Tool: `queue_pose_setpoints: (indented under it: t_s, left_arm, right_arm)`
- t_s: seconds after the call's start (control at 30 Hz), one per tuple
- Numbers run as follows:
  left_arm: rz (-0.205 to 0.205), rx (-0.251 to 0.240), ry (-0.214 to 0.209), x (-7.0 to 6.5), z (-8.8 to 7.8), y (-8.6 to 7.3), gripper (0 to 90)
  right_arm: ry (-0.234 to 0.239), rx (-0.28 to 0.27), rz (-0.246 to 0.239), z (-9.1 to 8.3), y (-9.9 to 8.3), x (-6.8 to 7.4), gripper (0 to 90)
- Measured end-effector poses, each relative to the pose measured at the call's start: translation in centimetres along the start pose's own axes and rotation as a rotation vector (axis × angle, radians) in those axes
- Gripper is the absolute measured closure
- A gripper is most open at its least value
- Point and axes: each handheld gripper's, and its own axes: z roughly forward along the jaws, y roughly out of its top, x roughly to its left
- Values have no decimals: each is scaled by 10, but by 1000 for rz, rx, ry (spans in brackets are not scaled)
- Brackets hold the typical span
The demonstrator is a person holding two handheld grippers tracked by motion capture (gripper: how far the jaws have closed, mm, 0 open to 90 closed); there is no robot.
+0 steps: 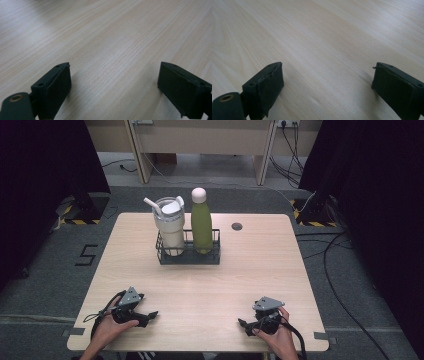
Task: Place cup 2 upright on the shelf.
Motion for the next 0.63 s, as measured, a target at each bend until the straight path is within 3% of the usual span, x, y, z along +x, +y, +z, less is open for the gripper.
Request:
queue_pose_setpoints:
  t_s: [0.63]
  left_arm:
    - [-2, -1, 0, 0, 0, 0, 110]
  right_arm:
    - [-1, 3, 2, 0, 0, 0, 92]
